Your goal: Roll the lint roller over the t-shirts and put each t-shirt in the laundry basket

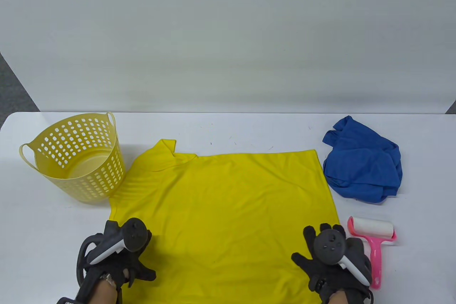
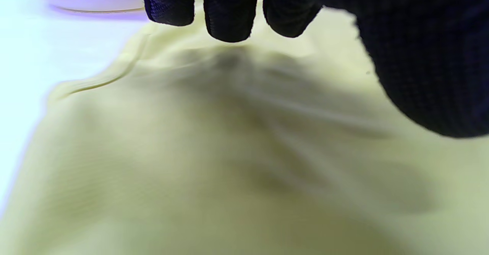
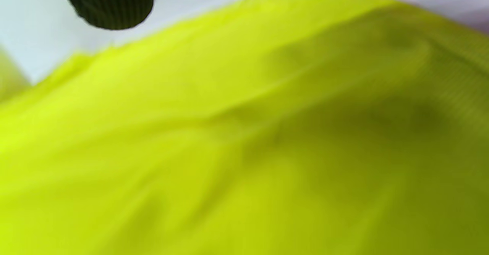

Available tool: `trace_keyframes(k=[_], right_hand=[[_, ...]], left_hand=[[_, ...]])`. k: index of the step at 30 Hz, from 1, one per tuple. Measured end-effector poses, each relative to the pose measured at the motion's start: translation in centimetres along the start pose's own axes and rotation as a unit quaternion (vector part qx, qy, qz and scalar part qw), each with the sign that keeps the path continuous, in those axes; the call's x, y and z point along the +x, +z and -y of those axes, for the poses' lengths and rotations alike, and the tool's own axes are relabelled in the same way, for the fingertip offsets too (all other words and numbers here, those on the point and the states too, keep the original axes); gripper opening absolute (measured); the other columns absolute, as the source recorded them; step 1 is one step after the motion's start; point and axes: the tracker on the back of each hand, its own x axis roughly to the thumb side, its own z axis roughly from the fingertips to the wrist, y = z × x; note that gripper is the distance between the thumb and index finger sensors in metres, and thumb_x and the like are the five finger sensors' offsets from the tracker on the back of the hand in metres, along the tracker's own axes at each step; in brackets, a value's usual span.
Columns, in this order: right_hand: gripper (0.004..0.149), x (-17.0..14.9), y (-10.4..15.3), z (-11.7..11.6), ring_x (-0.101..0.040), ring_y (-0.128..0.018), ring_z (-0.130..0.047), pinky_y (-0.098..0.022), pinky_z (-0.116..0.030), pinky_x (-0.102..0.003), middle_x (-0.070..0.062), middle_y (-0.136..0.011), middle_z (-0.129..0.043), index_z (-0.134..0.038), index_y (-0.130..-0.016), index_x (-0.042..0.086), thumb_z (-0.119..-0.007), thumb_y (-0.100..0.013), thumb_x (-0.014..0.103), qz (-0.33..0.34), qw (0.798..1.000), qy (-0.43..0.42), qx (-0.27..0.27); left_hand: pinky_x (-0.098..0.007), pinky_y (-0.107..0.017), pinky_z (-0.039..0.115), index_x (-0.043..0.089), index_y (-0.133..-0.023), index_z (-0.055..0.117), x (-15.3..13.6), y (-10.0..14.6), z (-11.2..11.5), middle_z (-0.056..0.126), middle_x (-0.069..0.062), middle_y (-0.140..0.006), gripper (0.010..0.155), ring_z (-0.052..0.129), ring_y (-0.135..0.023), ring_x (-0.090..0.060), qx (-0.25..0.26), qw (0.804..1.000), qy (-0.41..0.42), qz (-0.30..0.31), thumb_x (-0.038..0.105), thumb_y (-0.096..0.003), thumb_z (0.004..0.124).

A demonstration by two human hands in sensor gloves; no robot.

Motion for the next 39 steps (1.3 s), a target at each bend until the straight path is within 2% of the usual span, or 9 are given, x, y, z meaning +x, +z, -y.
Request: trace_keyframes(k=[7,14,17,19,21,27,30,33,39], right_hand=[[0.096,-0.8,-3.3,-3.5,-0.054,-0.095,-0.002,-0.056,-0.011,-0.081,-0.024,-0.105,0.0,-0.002,-0.097,0.013,-0.063,-0.042,0.061,-0.059,0.992,0.057,0.092],[0.082,-0.3,-5.0,-2.9,-0.055,-0.094,-0.035,-0.061,-0.024,-0.077,-0.023,-0.106,-0.032,-0.023,-0.103,0.014,-0.058,-0.043,0.058,-0.11,0.988,0.08,-0.07],[0.068,2.0,-6.3,-1.4,-0.052,-0.083,-0.07,-0.06,-0.046,-0.074,-0.025,-0.094,-0.065,-0.056,-0.096,0.011,-0.064,-0.042,0.051,-0.125,0.967,0.195,-0.11],[0.064,2.5,-7.3,-0.4,-0.045,-0.079,-0.082,-0.057,-0.058,-0.071,-0.021,-0.09,-0.073,-0.06,-0.093,0.013,-0.064,-0.042,0.052,-0.165,0.955,0.241,-0.061],[0.064,2.3,-7.7,0.1,-0.048,-0.085,-0.069,-0.06,-0.055,-0.072,-0.022,-0.096,-0.06,-0.05,-0.097,0.014,-0.068,-0.046,0.048,-0.217,0.969,0.118,0.011],[0.042,1.9,-6.8,-0.5,-0.046,-0.066,-0.085,-0.057,-0.061,-0.067,-0.02,-0.079,-0.081,-0.075,-0.079,0.015,-0.076,-0.044,0.037,-0.133,0.965,0.152,-0.17],[0.04,1.0,-5.7,0.3,-0.049,-0.084,-0.076,-0.058,-0.052,-0.073,-0.017,-0.089,-0.081,-0.08,-0.078,0.018,-0.076,-0.043,0.036,-0.096,0.971,0.062,-0.209],[0.041,0.0,-3.9,2.4,-0.049,-0.087,-0.072,-0.058,-0.051,-0.074,-0.018,-0.089,-0.082,-0.078,-0.079,0.015,-0.074,-0.043,0.034,-0.045,0.949,-0.095,-0.297],[0.043,-1.6,-0.7,6.1,-0.028,-0.037,-0.109,-0.041,-0.085,-0.051,-0.008,-0.048,-0.104,-0.08,-0.076,0.006,-0.076,-0.047,0.037,0.153,0.805,-0.499,-0.283]], left_hand=[[-0.08,-0.075,0.036,0.033,-0.114,0.043,-0.7,-1.9,1.5,0.04,-0.011,-0.126,0.109,0.044,-0.119,-0.051,-0.032,0.999,-0.022,-0.031,0.056,-0.026,0.104],[-0.075,-0.079,0.029,0.037,-0.113,0.029,-0.4,-3.7,2.5,0.023,-0.006,-0.124,0.094,0.022,-0.117,-0.048,-0.004,0.999,0.048,-0.021,0.061,-0.0373,0.08],[-0.072,-0.08,0.036,0.038,-0.11,0.045,0.2,-3.7,2.1,0.04,-0.004,-0.123,0.077,0.037,-0.117,-0.046,0.059,0.997,0.039,-0.031,0.058,-0.0429,0.078],[-0.072,-0.08,0.04,0.041,-0.104,0.059,0.3,-3.5,1.7,0.055,0.0,-0.119,0.063,0.053,-0.116,-0.041,0.099,0.994,0.015,-0.034,0.055,-0.0459,0.079],[-0.071,-0.08,0.041,0.042,-0.097,0.069,-0.1,-3.4,1.6,0.066,0.004,-0.115,0.05,0.062,-0.114,-0.037,0.125,0.992,0.015,-0.032,0.051,-0.0493,0.081],[-0.071,-0.081,0.04,0.04,-0.094,0.076,-1.3,-3.1,1.3,0.072,0.005,-0.112,0.043,0.061,-0.115,-0.036,0.136,0.989,0.058,-0.009,0.047,-0.0521,0.081],[-0.07,-0.08,0.043,0.037,-0.096,0.072,-1.6,-2.7,0.3,0.077,0.001,-0.108,0.043,0.067,-0.113,-0.035,0.163,0.982,0.096,0.01,0.046,-0.0541,0.074],[-0.067,-0.08,0.046,0.035,-0.098,0.065,-2.4,-1.0,-1.6,0.081,0.0,-0.103,0.044,0.073,-0.109,-0.034,0.225,0.949,0.213,0.061,0.044,-0.0555,0.068],[-0.057,-0.07,0.069,0.033,-0.098,0.068,-5.3,4.7,-5.7,0.094,0.003,-0.082,0.045,0.1,-0.078,-0.027,0.357,0.811,0.421,0.192,0.047,-0.0551,0.072]])
